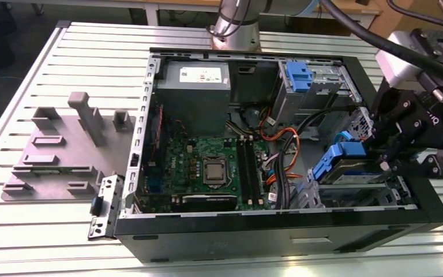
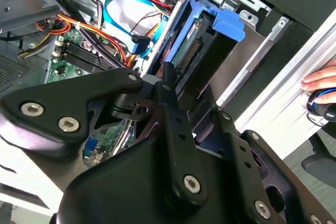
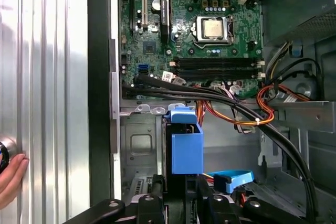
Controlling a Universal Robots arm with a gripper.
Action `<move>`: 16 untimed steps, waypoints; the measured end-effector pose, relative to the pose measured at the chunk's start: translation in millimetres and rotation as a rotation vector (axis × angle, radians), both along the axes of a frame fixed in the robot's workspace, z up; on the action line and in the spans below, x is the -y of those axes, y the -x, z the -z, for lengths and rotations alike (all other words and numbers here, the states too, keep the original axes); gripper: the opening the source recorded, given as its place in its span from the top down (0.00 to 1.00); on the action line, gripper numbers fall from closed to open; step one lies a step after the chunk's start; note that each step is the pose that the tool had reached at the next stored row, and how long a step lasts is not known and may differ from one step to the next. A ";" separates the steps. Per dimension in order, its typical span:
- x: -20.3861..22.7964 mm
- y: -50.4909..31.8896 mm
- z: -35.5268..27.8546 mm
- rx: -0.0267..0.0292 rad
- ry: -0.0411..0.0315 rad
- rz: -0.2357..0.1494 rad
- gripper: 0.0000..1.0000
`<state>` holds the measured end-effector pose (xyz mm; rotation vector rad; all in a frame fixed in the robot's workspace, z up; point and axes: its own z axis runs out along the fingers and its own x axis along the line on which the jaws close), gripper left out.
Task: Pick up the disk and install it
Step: 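Insert the disk into the insertion slot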
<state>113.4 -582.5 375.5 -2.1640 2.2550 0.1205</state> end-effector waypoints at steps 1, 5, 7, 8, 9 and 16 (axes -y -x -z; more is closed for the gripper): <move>0.0 0.0 1.3 0.0000 -0.0002 0.000 0.65; 0.0 0.0 7.8 0.0000 0.0000 0.000 0.65; 0.0 0.0 11.3 0.0000 0.0001 0.000 0.65; 0.0 0.0 12.7 0.0000 0.0001 0.000 0.65; 0.0 0.0 13.6 0.0000 0.0001 0.000 0.65; 0.0 0.0 14.0 0.0000 0.0001 0.000 0.65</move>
